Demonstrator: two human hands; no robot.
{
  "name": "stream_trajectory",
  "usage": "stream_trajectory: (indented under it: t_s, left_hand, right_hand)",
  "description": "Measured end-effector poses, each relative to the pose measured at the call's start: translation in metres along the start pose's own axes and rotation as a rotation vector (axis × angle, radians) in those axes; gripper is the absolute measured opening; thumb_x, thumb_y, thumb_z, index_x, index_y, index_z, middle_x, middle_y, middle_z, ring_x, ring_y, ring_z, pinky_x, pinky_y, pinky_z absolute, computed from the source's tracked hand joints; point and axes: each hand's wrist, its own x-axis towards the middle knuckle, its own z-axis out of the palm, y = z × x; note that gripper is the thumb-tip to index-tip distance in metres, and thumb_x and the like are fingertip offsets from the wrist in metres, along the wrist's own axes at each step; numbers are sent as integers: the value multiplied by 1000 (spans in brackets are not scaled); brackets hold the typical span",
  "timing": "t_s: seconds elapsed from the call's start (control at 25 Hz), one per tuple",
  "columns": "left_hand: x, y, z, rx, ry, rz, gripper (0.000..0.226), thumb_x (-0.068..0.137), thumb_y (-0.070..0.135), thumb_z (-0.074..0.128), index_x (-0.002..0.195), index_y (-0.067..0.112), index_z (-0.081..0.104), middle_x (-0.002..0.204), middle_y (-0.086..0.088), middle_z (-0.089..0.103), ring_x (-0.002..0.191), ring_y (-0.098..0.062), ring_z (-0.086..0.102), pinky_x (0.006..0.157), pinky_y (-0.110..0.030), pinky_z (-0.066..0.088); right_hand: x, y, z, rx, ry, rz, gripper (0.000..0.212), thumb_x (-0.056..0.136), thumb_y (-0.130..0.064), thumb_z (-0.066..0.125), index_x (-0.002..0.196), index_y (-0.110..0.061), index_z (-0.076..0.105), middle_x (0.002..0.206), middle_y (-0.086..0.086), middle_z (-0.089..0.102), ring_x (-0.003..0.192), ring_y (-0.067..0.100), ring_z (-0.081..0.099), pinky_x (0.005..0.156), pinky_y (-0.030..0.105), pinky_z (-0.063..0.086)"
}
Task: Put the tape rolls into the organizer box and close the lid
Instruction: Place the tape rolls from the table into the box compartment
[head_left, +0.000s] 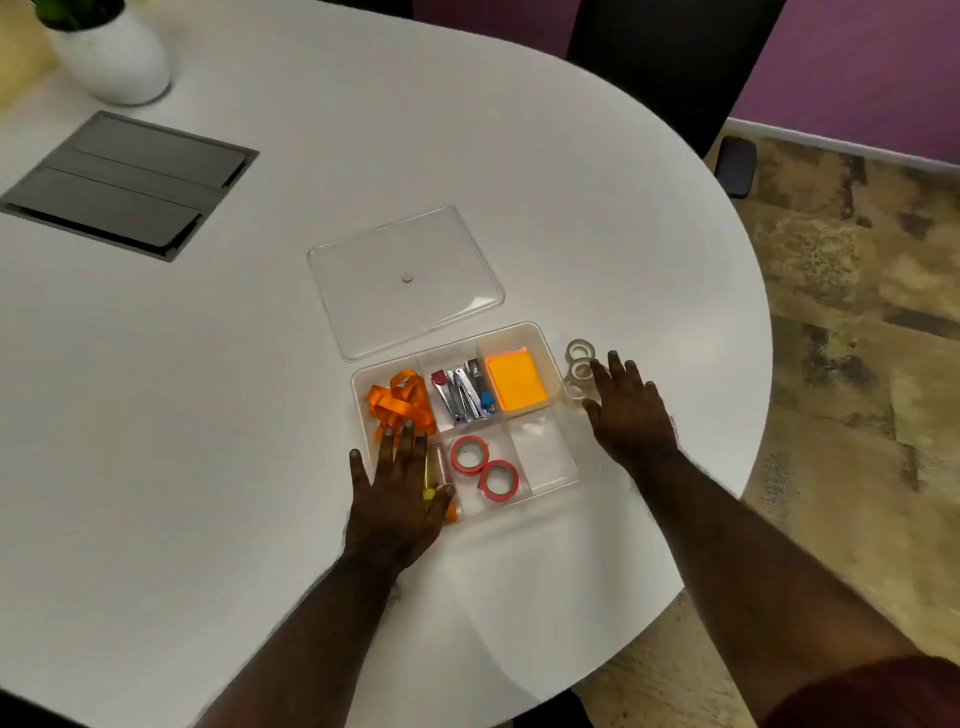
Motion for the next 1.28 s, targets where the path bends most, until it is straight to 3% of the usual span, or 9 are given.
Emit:
stream_trajectory:
  t_s: [0.24, 0.4, 0.48, 0.6, 0.76, 0.88, 0.96, 1.08, 1.28]
  left_hand:
    - [4, -1, 21, 50, -42, -92, 79, 94, 63, 18, 152, 11, 30, 161, -12, 23, 146, -37, 21, 109, -72, 22]
    - [1, -1, 24, 25, -47, -118, 77, 95, 63, 17, 152, 11, 28, 159, -14, 27, 144, -39, 25, 106, -75, 25]
    - [2, 1, 24, 23, -38, -125, 77, 95, 62, 21, 152, 11, 27, 159, -14, 26, 145, -39, 24, 107, -75, 24]
    - [4, 2, 24, 19, -38, -128, 78, 94, 61, 24, 152, 9, 30, 159, -14, 26, 146, -39, 23, 108, -74, 24]
    - [5, 3, 25, -7, -39, -131, 80, 94, 64, 17, 153, 9, 28, 161, -13, 23, 147, -37, 20, 112, -70, 21]
    - [4, 5, 27, -2, -27, -126, 79, 94, 62, 20, 152, 9, 29, 160, -14, 25, 148, -36, 20, 112, -70, 21]
    - [4, 6, 28, -3, -24, -134, 79, 94, 62, 20, 153, 10, 28, 161, -13, 24, 148, -36, 19, 113, -69, 20]
    - [4, 5, 30, -11, -21, -147, 81, 93, 65, 17, 154, 12, 24, 162, -11, 20, 149, -35, 16, 114, -68, 18]
    - [4, 2, 34, -17, -11, -139, 81, 93, 65, 17, 154, 12, 23, 163, -10, 19, 150, -34, 13, 115, -68, 17]
  right_hand:
    - [47, 7, 10, 82, -161, 6, 56, 83, -25, 68, 135, -16, 48, 147, 12, 45, 124, 37, 49, 91, 50, 46]
    - [60, 5, 24, -91, -55, -67, 32, 82, -26, 66, 111, -12, 62, 105, 14, 66, 81, 37, 63, 68, 41, 51]
    - [62, 6, 31, -140, -38, -59, 26, 82, -24, 67, 105, -12, 63, 93, 12, 67, 74, 34, 63, 64, 37, 47]
    - [63, 9, 32, -155, -6, -69, 27, 80, -23, 68, 104, -12, 62, 89, 11, 64, 72, 33, 62, 61, 36, 44]
    - [57, 1, 6, 212, 53, -31, 44, 77, -26, 69, 118, -19, 57, 107, 9, 64, 91, 32, 59, 73, 40, 49]
    - [28, -16, -13, 377, 40, -243, 49, 78, -30, 71, 122, -18, 57, 116, 6, 64, 99, 27, 57, 81, 38, 48]
    - [5, -29, -16, 370, -87, -353, 47, 77, -31, 74, 120, -19, 58, 115, 5, 65, 100, 25, 58, 80, 37, 50]
    - [-12, -49, -3, 227, -287, -343, 42, 79, -27, 75, 117, -18, 59, 118, 5, 65, 104, 27, 60, 81, 38, 52]
    - [-7, -74, 14, 61, -330, -285, 36, 87, -16, 66, 121, -10, 56, 119, 14, 63, 103, 33, 62, 77, 40, 54]
